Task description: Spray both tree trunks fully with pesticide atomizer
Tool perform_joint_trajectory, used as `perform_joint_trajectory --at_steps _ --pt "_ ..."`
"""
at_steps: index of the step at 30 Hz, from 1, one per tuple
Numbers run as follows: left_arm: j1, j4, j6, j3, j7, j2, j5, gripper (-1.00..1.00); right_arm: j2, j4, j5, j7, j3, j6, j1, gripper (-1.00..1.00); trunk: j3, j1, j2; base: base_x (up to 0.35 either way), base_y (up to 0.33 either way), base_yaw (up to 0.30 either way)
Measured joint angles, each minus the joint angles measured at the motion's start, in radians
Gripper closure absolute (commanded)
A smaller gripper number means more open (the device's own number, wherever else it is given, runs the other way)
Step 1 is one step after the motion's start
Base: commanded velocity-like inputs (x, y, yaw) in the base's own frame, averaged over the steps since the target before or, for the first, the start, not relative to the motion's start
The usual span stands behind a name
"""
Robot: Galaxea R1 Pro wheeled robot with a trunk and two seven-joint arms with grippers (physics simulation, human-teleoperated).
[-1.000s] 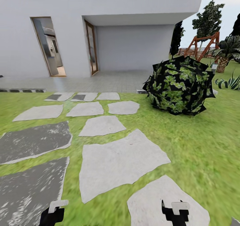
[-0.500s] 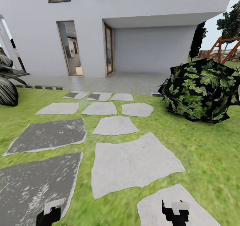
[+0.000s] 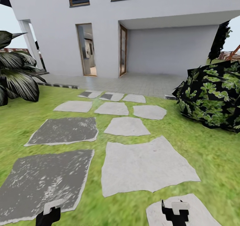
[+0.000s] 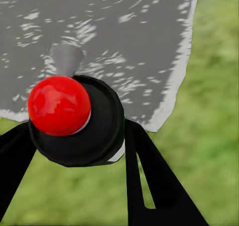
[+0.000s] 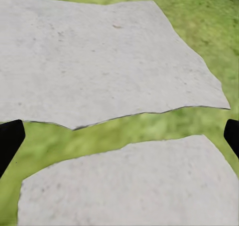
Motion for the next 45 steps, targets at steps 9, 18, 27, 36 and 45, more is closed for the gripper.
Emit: perform_joint_trajectory --at_steps 9,18,27,36,45 --pt "0.001 0.0 0.0 -0.001 0.0 -0.001 -0.001 1.0 0.0 0.0 0.0 0.0 0.0 0.0 0.0 -1.0 0.004 0.0 0.0 0.0 0.0 0.277" --pt "0.001 0.0 -0.001 0.0 0.0 0.0 0.0 1.0 -0.001 0.0 0.001 0.0 0.0 0.0 0.0 -1.0 0.009 0.0 0.0 -0.053 0.19 0.277" --pt "0.001 0.001 0.0 0.0 0.0 -0.002 -0.003 1.0 0.0 0.0 0.0 0.0 0.0 0.0 0.0 -1.0 0.013 0.0 0.0 -0.005 0.306 0.277" --pt "0.001 0.001 0.0 -0.001 0.0 -0.003 -0.004 1.0 0.0 0.0 0.0 0.0 0.0 0.0 0.0 -1.0 0.018 0.0 0.0 0.043 0.319 0.277" --pt "0.001 0.001 0.0 0.0 0.0 -0.002 -0.006 1.0 0.0 0.0 0.0 0.0 0.0 0.0 0.0 -1.0 0.022 0.0 0.0 0.036 0.173 0.277"
